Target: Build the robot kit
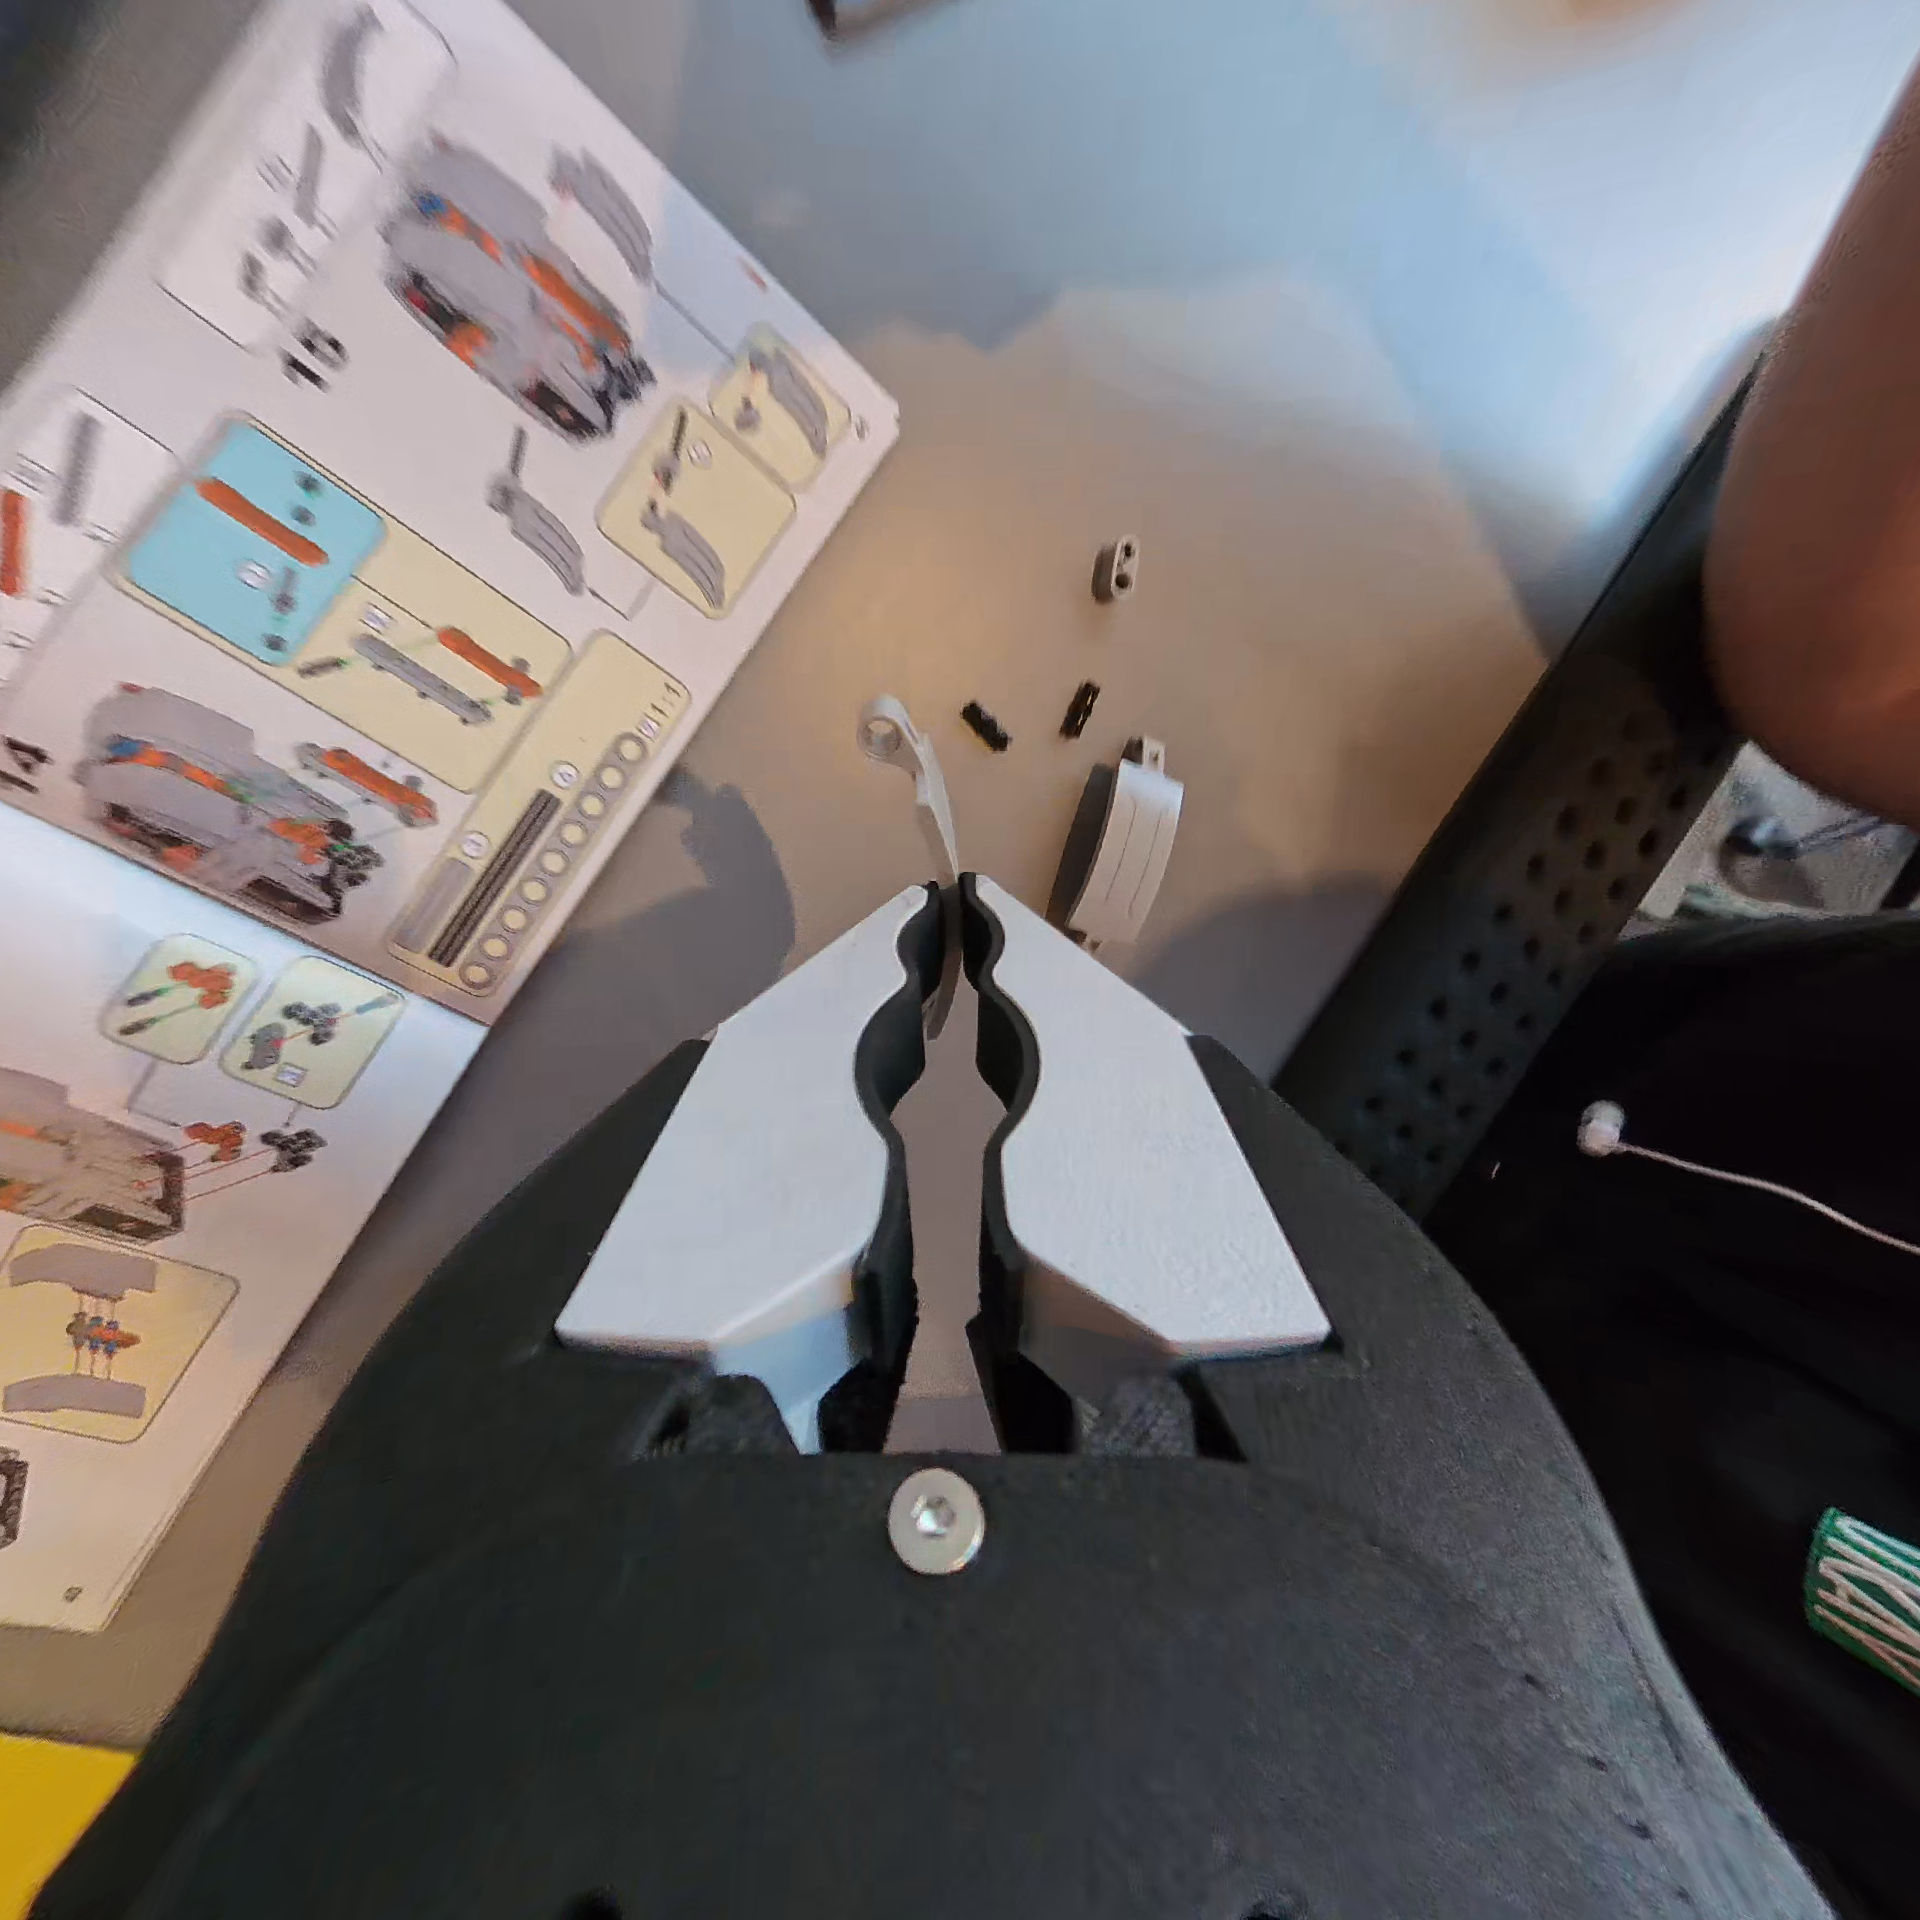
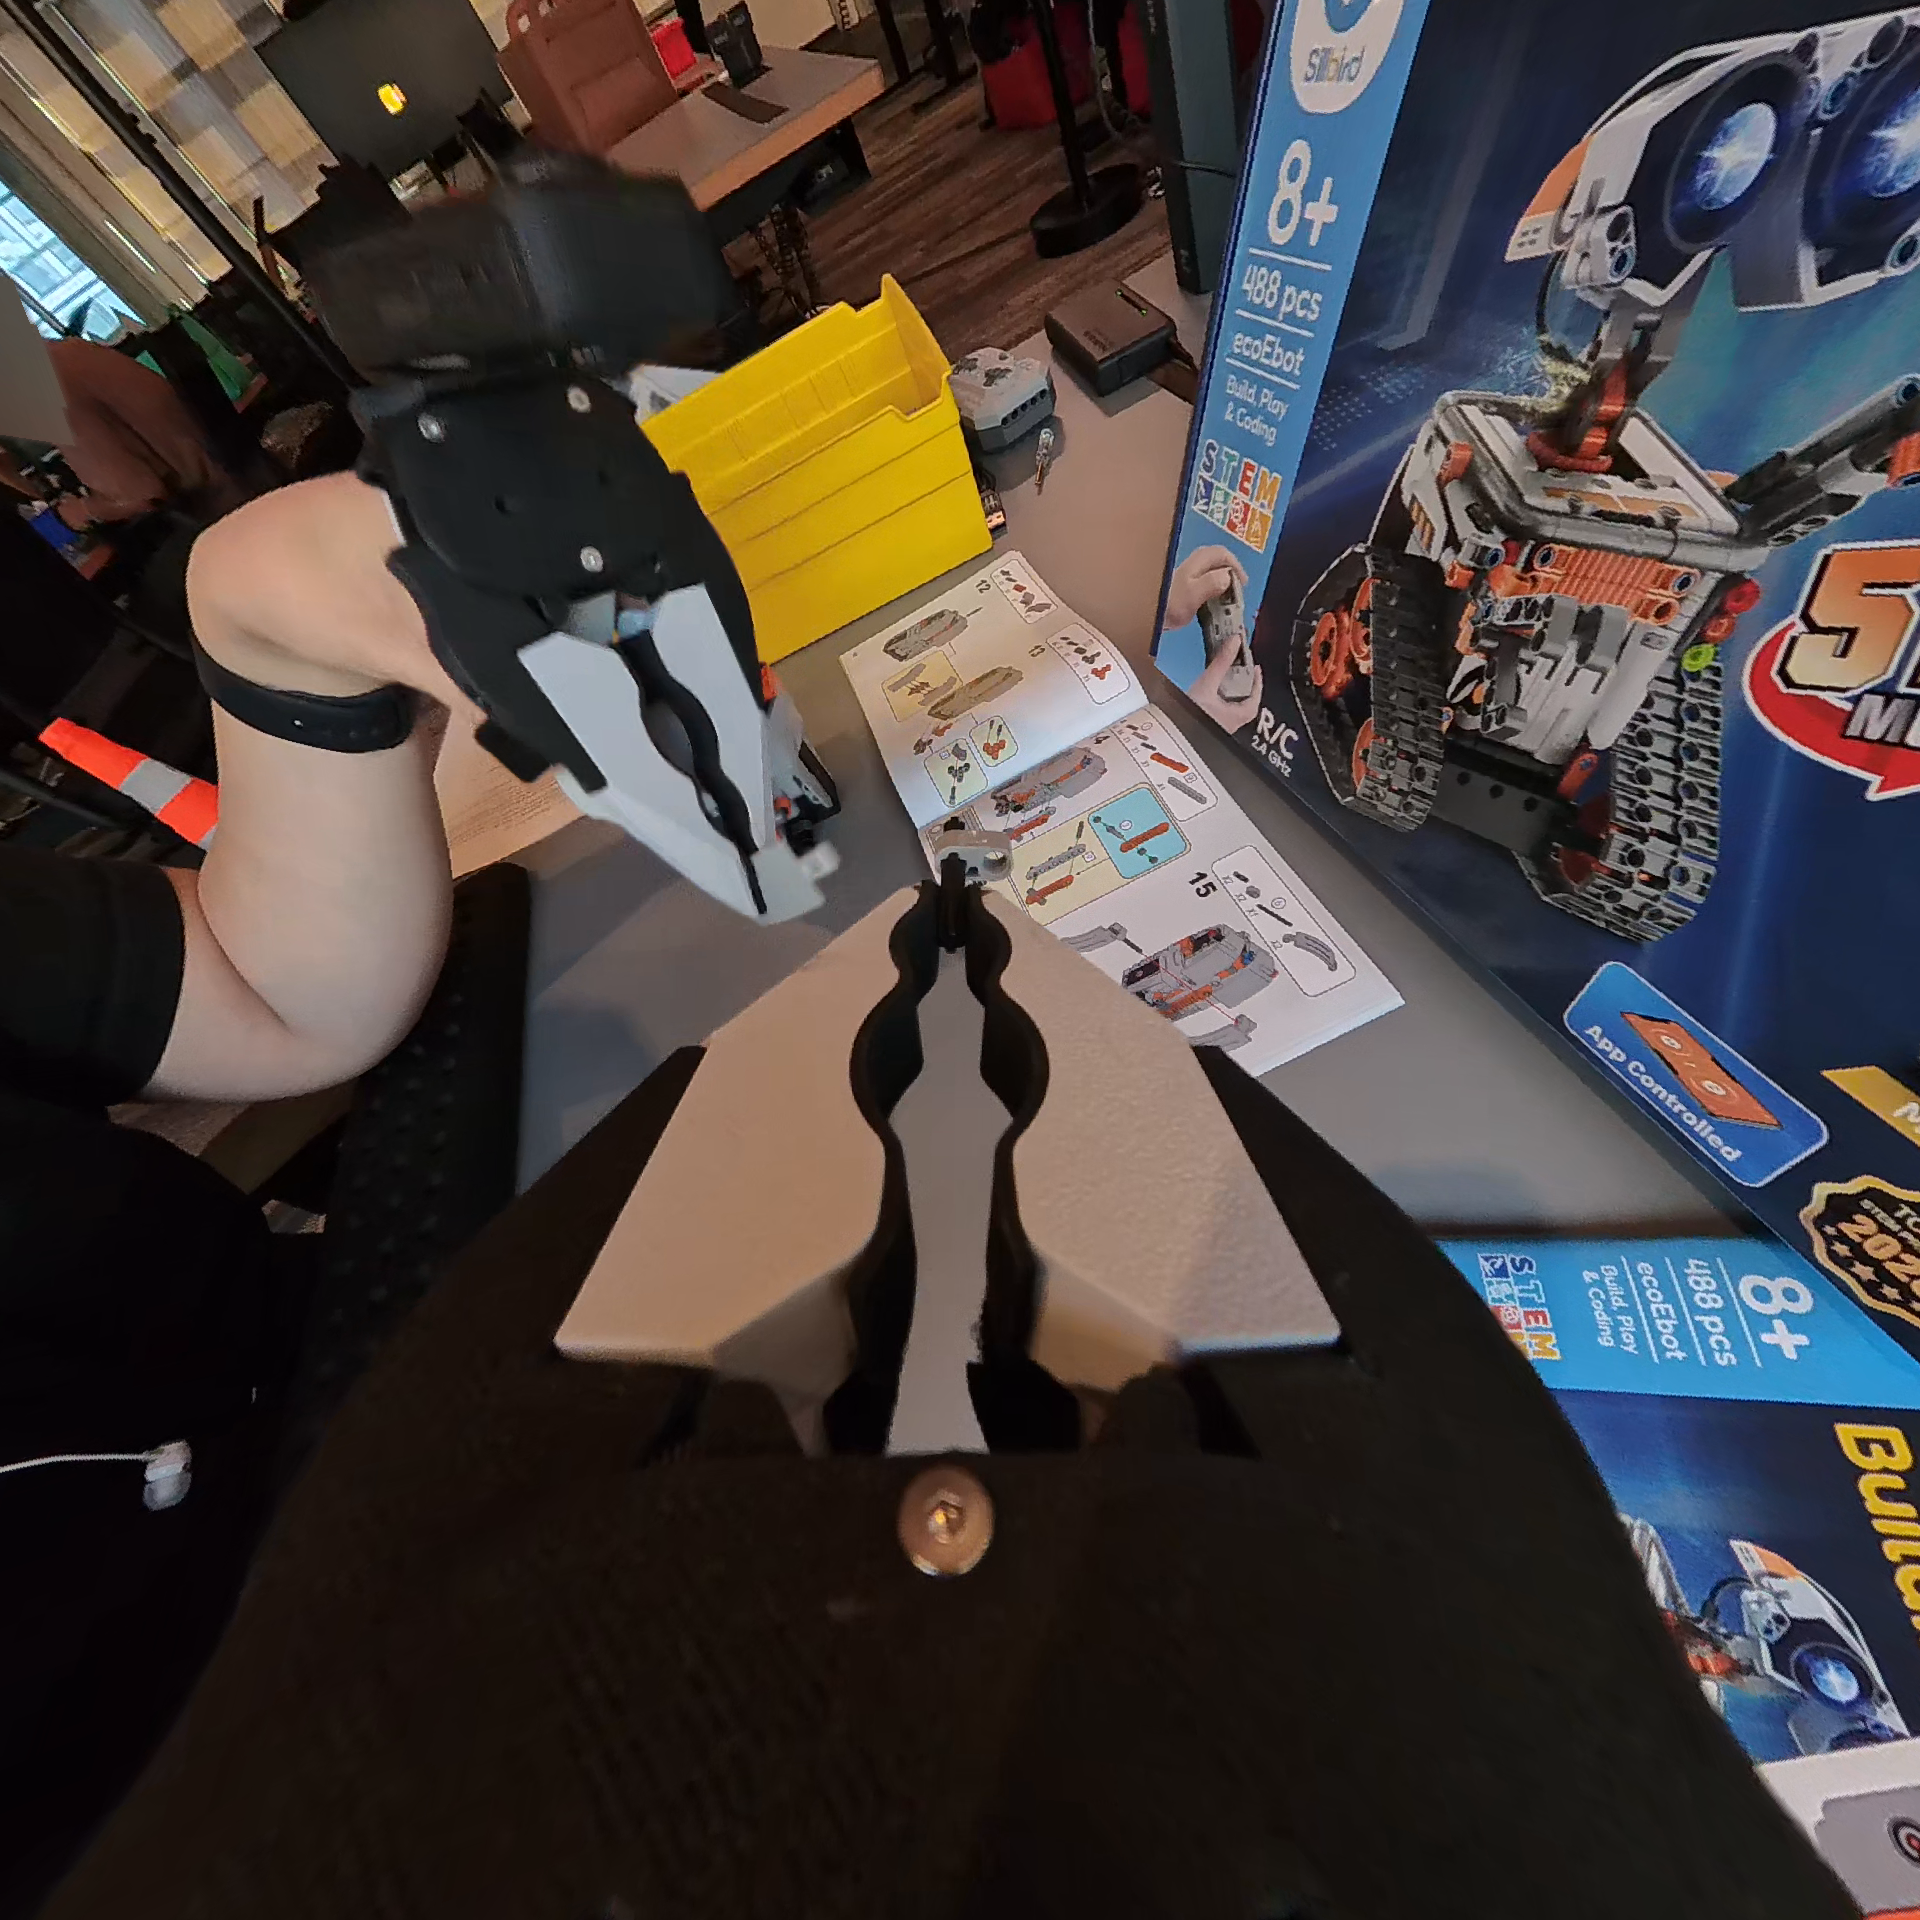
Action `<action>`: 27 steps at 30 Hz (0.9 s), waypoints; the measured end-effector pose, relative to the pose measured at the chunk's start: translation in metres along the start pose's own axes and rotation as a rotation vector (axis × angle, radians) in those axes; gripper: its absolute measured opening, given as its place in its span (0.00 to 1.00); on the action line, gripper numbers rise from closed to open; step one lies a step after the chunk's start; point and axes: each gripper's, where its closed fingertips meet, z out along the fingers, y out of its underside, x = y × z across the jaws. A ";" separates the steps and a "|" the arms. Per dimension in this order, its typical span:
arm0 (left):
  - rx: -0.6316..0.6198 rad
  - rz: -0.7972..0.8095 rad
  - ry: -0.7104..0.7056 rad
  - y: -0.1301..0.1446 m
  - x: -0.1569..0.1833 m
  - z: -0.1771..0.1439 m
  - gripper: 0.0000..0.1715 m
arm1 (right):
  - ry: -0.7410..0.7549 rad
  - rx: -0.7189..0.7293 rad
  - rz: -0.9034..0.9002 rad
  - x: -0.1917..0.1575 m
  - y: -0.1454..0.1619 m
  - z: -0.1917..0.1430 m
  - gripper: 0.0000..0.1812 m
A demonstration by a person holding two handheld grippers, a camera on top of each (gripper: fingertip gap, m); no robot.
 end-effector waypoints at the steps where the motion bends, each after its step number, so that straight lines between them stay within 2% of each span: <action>1: 0.049 -0.004 0.005 -0.006 -0.001 -0.007 0.00 | -0.001 0.003 -0.006 0.000 -0.001 0.000 0.01; 6: 0.261 0.007 0.040 -0.028 0.000 -0.041 0.00 | -0.004 0.009 -0.009 -0.001 -0.001 0.000 0.01; 14: 0.527 0.152 0.162 -0.053 0.026 -0.084 0.00 | -0.062 0.073 -0.035 -0.012 -0.012 -0.006 0.01; 23: 0.684 0.289 0.209 -0.066 0.049 -0.109 0.00 | -0.165 0.182 -0.094 -0.034 -0.031 -0.016 0.01; 27: 0.723 0.303 0.191 -0.069 0.048 -0.115 0.00 | -0.148 0.227 -0.169 -0.039 -0.038 -0.019 0.01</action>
